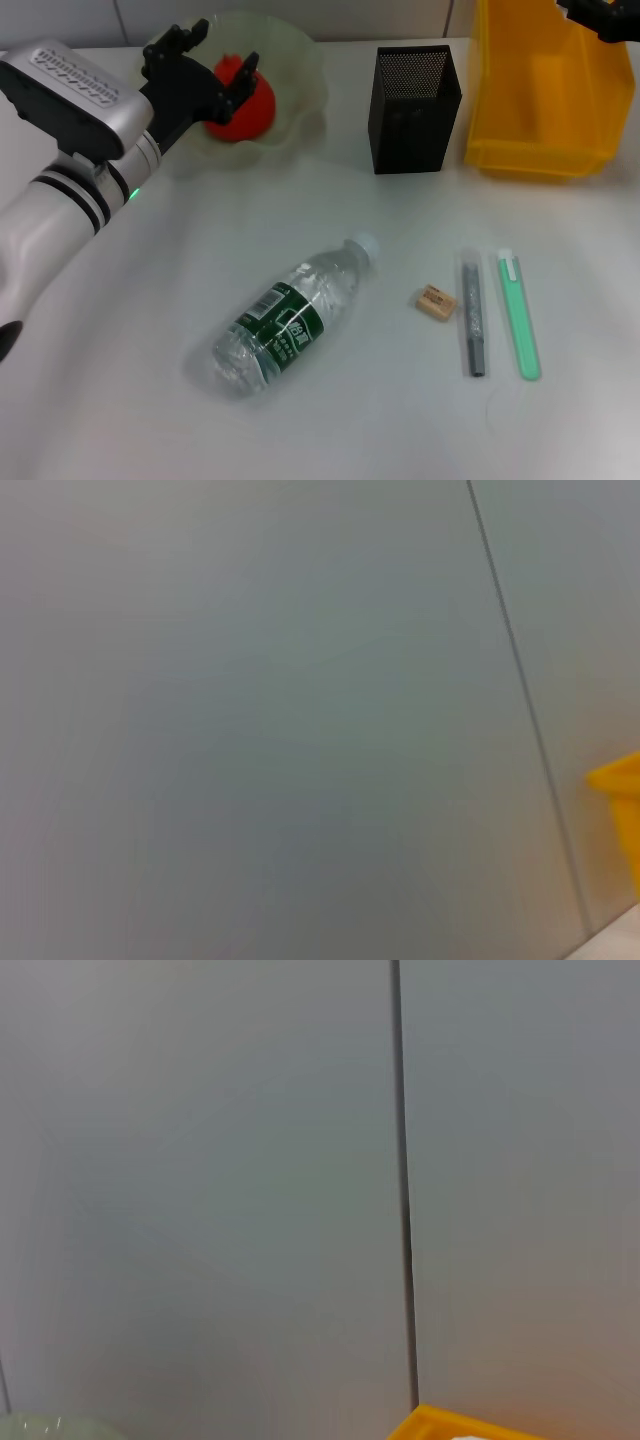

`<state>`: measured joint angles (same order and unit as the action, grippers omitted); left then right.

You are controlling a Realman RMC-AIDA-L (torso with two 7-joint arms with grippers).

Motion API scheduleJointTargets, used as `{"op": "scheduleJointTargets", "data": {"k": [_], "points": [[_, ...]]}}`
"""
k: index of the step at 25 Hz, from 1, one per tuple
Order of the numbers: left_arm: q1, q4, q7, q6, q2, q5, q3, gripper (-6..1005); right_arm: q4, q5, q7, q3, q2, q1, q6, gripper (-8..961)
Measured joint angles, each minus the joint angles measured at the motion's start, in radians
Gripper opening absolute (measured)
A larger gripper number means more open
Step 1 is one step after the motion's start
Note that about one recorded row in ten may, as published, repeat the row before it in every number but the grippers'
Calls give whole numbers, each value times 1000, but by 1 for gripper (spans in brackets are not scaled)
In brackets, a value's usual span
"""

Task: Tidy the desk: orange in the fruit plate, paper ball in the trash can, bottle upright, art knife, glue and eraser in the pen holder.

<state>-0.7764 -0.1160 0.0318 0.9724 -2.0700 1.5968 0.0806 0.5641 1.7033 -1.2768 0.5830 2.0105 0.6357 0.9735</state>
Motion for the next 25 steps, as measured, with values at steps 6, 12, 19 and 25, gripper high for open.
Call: {"op": "scheduleJointTargets", "data": {"k": [6,12,19,25], "points": [[6,136,446,143,3,252,2,670,-4,-1,-2,3,1,0,-4,640],[15,383,963,377,3,428,137,669,-19,-33,5,-6,3,-6,-4,651],[27,578,1374,519,-7,423,498,668,-43,-449,326,-5,64,-153,313,650],[7,613,1540,466,-10,383,760,667,-137,-556,398,-5,66,-203,459,650]]}}
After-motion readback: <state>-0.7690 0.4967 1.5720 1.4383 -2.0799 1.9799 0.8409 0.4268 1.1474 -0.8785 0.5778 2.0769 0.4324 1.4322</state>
